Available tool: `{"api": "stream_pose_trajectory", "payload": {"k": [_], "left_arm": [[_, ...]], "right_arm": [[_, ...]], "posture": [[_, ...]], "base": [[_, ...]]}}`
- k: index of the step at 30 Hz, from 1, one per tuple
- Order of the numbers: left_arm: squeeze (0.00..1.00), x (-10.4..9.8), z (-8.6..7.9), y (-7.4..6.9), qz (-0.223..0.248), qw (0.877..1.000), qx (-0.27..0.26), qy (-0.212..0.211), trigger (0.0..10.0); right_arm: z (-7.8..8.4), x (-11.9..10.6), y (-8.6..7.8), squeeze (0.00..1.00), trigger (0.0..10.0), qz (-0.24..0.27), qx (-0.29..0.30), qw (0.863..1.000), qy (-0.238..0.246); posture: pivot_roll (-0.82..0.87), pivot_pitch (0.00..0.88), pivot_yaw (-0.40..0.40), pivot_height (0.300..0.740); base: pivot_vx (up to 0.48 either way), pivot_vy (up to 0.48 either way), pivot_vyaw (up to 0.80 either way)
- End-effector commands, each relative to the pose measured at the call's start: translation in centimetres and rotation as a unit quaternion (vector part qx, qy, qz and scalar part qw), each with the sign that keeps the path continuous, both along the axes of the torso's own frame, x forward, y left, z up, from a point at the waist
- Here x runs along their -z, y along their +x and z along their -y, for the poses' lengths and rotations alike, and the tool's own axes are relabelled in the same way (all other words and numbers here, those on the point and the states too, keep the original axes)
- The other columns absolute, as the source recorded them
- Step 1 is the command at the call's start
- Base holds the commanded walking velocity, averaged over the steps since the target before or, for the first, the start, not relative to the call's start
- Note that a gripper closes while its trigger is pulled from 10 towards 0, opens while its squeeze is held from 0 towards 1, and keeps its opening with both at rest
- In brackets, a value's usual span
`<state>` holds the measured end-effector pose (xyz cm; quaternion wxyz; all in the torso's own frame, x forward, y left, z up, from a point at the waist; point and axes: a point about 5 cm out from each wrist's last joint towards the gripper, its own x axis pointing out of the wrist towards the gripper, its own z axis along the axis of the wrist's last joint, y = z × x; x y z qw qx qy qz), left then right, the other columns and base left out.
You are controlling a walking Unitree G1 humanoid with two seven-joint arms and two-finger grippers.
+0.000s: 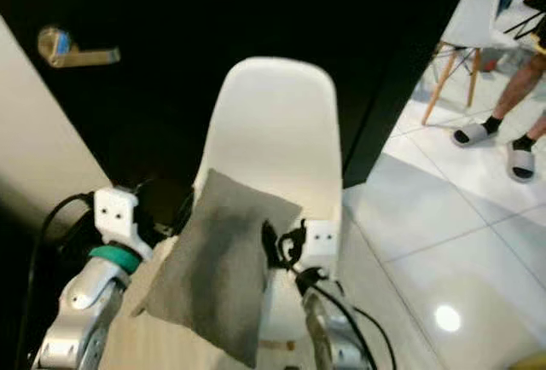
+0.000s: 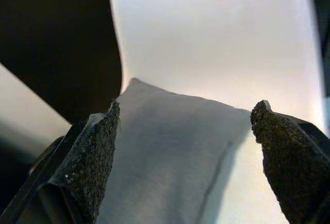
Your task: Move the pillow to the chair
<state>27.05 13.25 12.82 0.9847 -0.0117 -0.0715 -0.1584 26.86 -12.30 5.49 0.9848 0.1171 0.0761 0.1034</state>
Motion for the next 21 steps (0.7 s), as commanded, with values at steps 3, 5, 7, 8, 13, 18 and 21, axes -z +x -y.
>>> {"api": "stream_pose_trajectory", "payload": {"k": [3,5,7,8,13,18,21], "left_arm": [[0.0,0.6,-0.5,-0.3,-0.014,1.0,-0.006,0.004,10.0],[0.0,0.6,-0.5,-0.3,-0.014,1.0,-0.006,0.005,10.0],[0.0,0.8,-0.5,-0.3,-0.016,1.0,-0.006,0.009,10.0],[0.0,0.9,-0.4,-0.3,-0.018,1.0,-0.005,0.011,10.0],[0.0,1.9,-0.3,-0.3,-0.034,0.999,0.002,0.029,10.0],[0.0,2.4,-0.2,-0.2,-0.046,0.999,0.009,0.028,10.0],[0.0,2.8,-0.3,-0.2,-0.056,0.998,0.007,0.025,10.0]], "right_arm": [[-0.5,0.6,-0.3,0.0,10.0,-0.016,-0.003,1.0,0.007],[-0.5,0.6,-0.3,0.0,10.0,-0.017,-0.003,1.0,0.007],[-0.5,0.7,-0.4,0.0,10.0,-0.019,-0.003,1.0,0.007],[-0.5,0.8,-0.4,0.0,10.0,-0.02,-0.003,1.0,0.005],[-0.4,1.6,-0.4,0.0,10.0,-0.039,0.005,0.999,0.001],[0.0,2.0,-0.4,0.0,10.0,-0.05,0.015,0.999,-0.002],[0.2,2.2,-0.4,0.0,10.0,-0.055,0.02,0.998,-0.002]], "posture": [[0.02,0.031,0.079,0.74],[0.02,0.033,0.08,0.74],[0.02,0.033,0.08,0.74],[0.02,0.033,0.08,0.74],[0.02,0.036,0.075,0.74],[0.02,0.035,0.075,0.74],[0.02,0.035,0.075,0.74]], "base": [[0.0,0.0,0.0],[0.0,0.0,0.0],[0.0,0.0,0.0],[0.0,0.0,0.0],[0.0,0.0,0.0],[0.0,0.0,0.0],[0.0,0.0,0.0]]}}
